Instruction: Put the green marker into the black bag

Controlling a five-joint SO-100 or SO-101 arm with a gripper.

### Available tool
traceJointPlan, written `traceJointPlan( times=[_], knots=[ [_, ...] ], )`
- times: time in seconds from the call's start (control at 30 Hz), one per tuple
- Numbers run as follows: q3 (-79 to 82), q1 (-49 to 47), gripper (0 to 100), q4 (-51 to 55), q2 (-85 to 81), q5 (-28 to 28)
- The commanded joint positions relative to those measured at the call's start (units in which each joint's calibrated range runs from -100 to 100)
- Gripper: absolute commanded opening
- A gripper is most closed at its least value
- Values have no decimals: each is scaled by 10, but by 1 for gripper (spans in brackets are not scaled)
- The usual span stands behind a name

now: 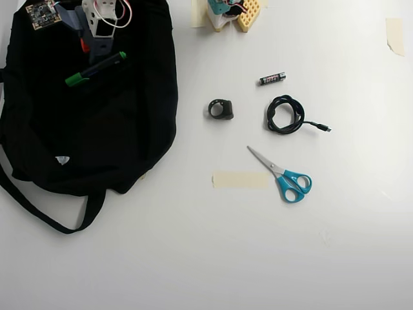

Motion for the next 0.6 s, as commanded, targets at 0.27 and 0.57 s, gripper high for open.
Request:
traceJointPlan(
  times=[0.27,0.57],
  knots=[
    [-13,-252,2,82,-166,-22],
    [2,-518,2,176,-351,-32]
  ],
)
